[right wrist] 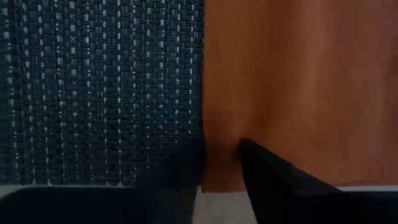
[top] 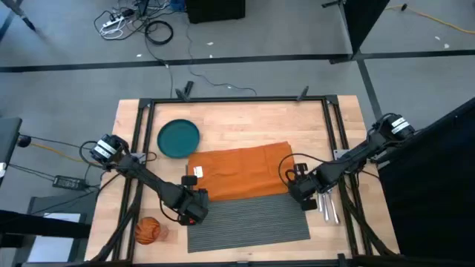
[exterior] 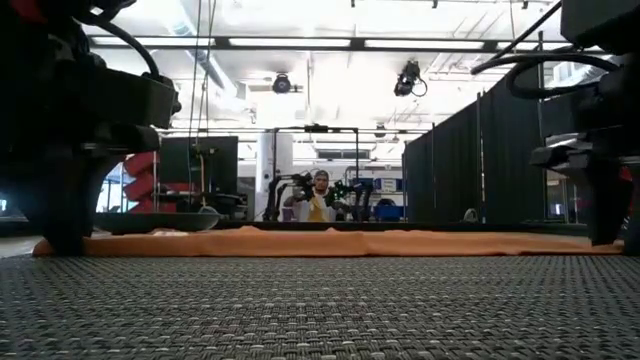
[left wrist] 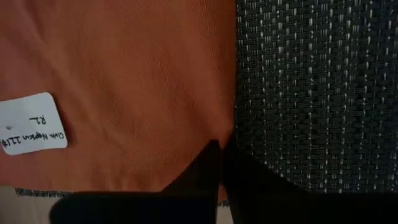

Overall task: Set table place
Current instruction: Fold the orange table napkin

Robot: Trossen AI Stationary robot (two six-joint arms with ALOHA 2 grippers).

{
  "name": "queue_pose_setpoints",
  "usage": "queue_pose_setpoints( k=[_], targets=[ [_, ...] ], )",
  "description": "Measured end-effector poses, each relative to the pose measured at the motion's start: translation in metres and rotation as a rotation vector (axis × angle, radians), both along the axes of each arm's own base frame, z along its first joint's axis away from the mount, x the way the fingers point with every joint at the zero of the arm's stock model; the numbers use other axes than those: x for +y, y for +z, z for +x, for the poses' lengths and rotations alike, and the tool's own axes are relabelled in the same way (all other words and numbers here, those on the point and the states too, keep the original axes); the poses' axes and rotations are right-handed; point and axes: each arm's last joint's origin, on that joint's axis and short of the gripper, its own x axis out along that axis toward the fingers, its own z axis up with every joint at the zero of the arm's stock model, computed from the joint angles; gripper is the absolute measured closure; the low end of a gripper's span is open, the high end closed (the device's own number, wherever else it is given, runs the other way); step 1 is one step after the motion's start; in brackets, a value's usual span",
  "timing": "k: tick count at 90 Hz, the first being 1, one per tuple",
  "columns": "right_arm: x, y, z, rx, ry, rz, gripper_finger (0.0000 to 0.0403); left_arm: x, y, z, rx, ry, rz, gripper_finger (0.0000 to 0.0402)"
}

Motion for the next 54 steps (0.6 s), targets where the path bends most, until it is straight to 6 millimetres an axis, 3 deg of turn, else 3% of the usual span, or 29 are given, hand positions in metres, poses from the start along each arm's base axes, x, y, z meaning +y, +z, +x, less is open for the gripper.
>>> queue_pose_setpoints(
  k=[10, 31, 54],
  targets=[
    [-0.001, 0.003, -0.001, -0.016, 0.002, -0.002, 0.0393, 0.0, 0.0, 0.0, -0.001, -0.001, 0.006, 0.0402],
    [-0.003, 0.017, -0.004, -0.05, -0.02, 0.019, 0.0402, -0.001, 0.012, 0.003, 0.025, 0.009, 0.025, 0.0401],
    [0.009, 0.027, -0.007, -0.058, -0.039, 0.119, 0.0403, -0.019, 0.03, 0.002, 0.011, 0.041, -0.013, 0.0401]
  ],
)
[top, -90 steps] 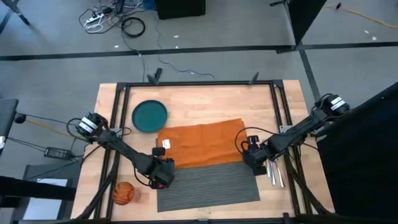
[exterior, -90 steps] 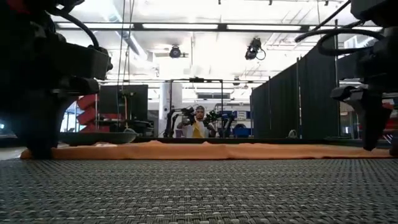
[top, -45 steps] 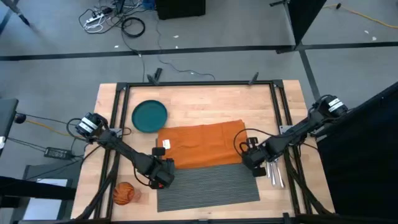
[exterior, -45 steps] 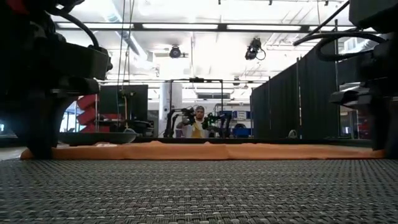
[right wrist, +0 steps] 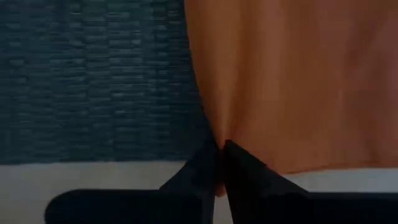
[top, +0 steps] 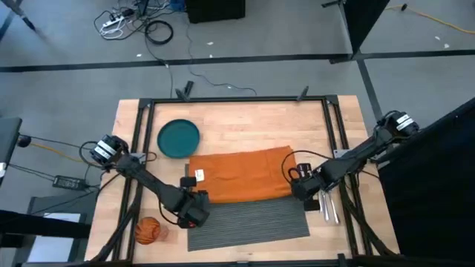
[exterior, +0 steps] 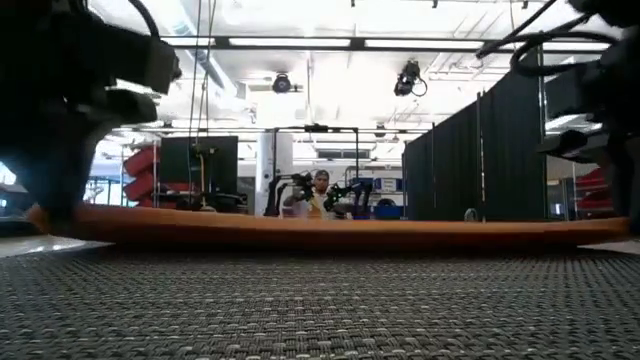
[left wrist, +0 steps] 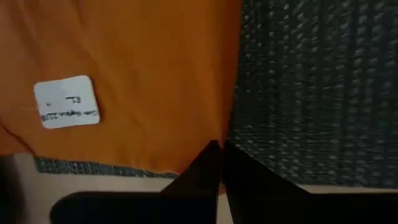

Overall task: Set table place
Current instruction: Fold the orange table napkin

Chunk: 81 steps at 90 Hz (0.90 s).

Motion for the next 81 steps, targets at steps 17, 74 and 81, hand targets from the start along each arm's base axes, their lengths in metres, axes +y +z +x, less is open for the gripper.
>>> queue_pose_setpoints(
  k=[17, 74, 81],
  targets=[
    [0.022, -0.002, -0.007, -0.02, -0.01, 0.06, 0.0403, -0.024, 0.0, -0.011, -0.06, 0.056, -0.061, 0.0401],
    [-0.022, 0.048, 0.0, -0.045, -0.137, -0.01, 0.0403, 0.017, 0.032, 0.005, 0.058, 0.043, 0.183, 0.0401],
    [-0.035, 0.051, 0.002, -0.051, -0.158, -0.037, 0.0403, 0.026, 0.032, 0.007, 0.077, 0.021, 0.225, 0.0401]
  ],
)
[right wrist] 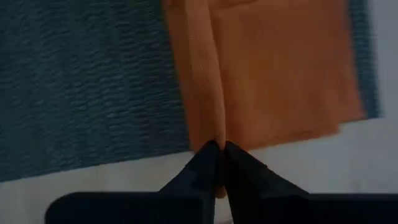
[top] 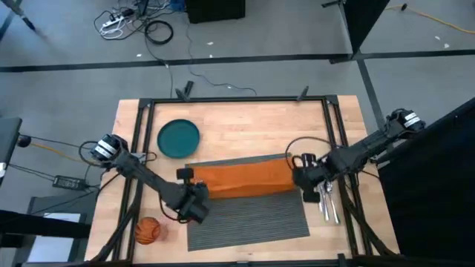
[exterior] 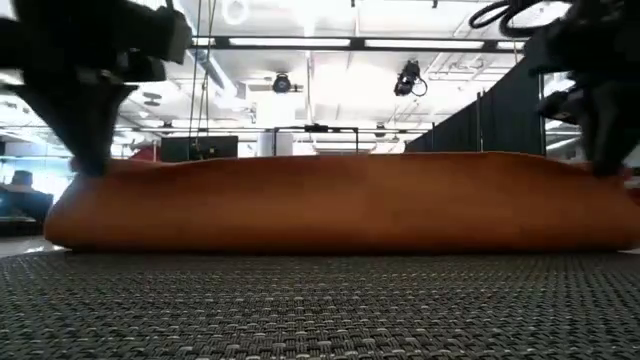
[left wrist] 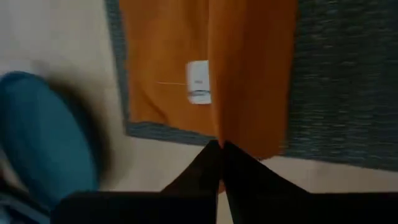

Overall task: Set table place
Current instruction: Fold the orange table napkin

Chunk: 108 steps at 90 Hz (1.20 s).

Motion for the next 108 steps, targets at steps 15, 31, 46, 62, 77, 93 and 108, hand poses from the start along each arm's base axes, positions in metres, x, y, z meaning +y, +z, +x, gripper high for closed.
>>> queue_pose_setpoints(
  k=[15, 31, 46, 62, 77, 93, 108],
  targets=[
    [-0.026, -0.001, 0.009, 0.013, -0.04, -0.046, 0.0403, 0.027, -0.011, 0.003, 0.053, 0.006, 0.083, 0.0401],
    [-0.05, -0.013, 0.018, 0.054, -0.086, -0.099, 0.0403, 0.053, -0.023, 0.002, 0.086, 0.067, 0.162, 0.0401],
    [-0.063, -0.023, 0.025, 0.081, -0.101, -0.12, 0.0403, 0.063, -0.034, 0.004, 0.075, 0.078, 0.143, 0.0401],
    [-0.07, -0.034, 0.032, 0.116, -0.123, -0.125, 0.0403, 0.068, -0.041, 0.002, 0.074, 0.086, 0.16, 0.0401],
    [-0.076, -0.041, 0.035, 0.148, -0.154, -0.147, 0.0403, 0.074, -0.044, 0.0, 0.082, 0.097, 0.19, 0.0401],
    [-0.078, -0.041, 0.036, 0.142, -0.167, -0.16, 0.0403, 0.075, -0.044, 0.001, 0.079, 0.084, 0.188, 0.0401],
    [-0.079, -0.041, 0.035, 0.139, -0.172, -0.178, 0.0382, 0.074, -0.045, 0.004, 0.053, 0.084, 0.175, 0.0373]
  ],
)
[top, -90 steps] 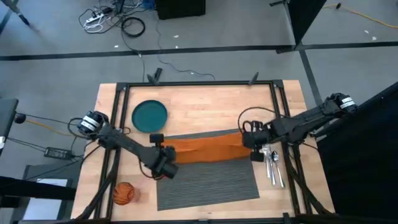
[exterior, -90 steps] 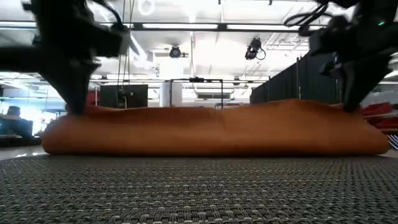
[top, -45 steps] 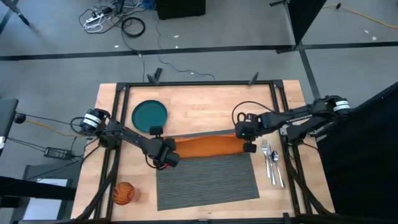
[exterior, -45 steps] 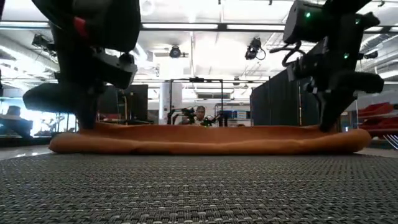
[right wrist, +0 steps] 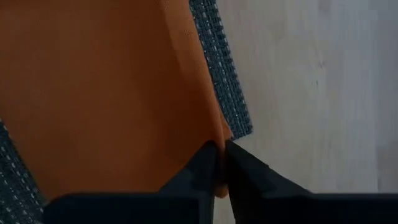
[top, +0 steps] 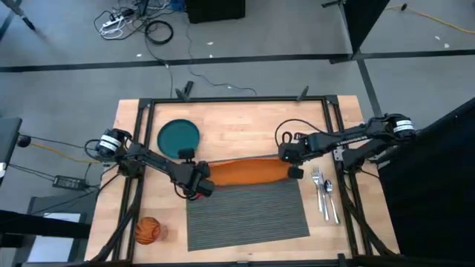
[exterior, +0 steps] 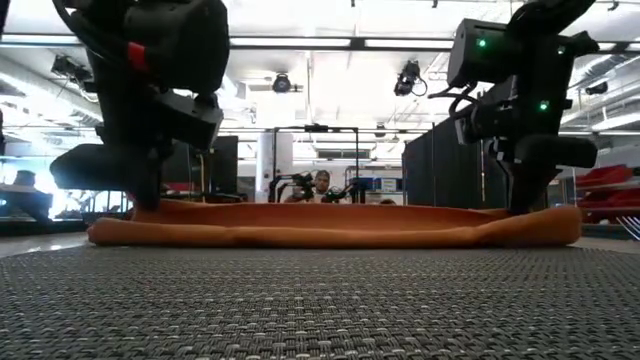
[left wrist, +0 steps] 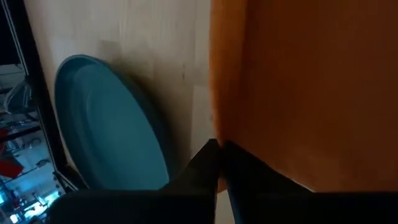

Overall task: Set table place
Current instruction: Fold the orange table napkin

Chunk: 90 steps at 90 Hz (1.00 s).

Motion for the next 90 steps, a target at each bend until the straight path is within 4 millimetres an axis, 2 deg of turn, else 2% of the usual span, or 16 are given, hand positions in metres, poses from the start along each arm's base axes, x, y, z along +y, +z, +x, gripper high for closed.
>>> queue_pose_setpoints(
  k=[16, 29, 40, 49, 57, 68, 79, 90],
  targets=[
    [0.0, 0.003, -0.001, 0.006, -0.004, -0.01, 0.0313, 0.001, 0.008, -0.003, 0.063, 0.013, 0.013, 0.0298],
    [-0.002, 0.019, 0.0, 0.021, -0.001, -0.054, 0.0248, 0.0, 0.025, -0.004, 0.073, 0.068, 0.033, 0.0239],
    [0.001, 0.038, 0.005, -0.051, 0.048, 0.007, 0.0206, -0.006, 0.041, 0.0, -0.1, 0.037, -0.014, 0.021],
    [0.009, 0.041, 0.01, -0.206, 0.161, 0.129, 0.0187, -0.009, 0.045, 0.006, -0.315, -0.025, -0.122, 0.0203],
    [0.014, 0.028, 0.013, -0.318, 0.207, 0.15, 0.018, -0.008, 0.036, 0.005, -0.434, -0.063, -0.189, 0.0204],
    [0.015, 0.002, 0.012, -0.423, 0.223, 0.138, 0.0181, 0.0, 0.009, -0.004, -0.474, -0.068, -0.226, 0.0204],
    [0.012, -0.016, 0.004, -0.393, 0.209, 0.138, 0.019, 0.007, -0.016, -0.019, -0.45, -0.032, -0.244, 0.0204],
    [0.012, -0.023, -0.008, -0.294, 0.181, 0.153, 0.0198, 0.009, -0.027, -0.029, -0.452, 0.015, -0.246, 0.0204]
  ],
)
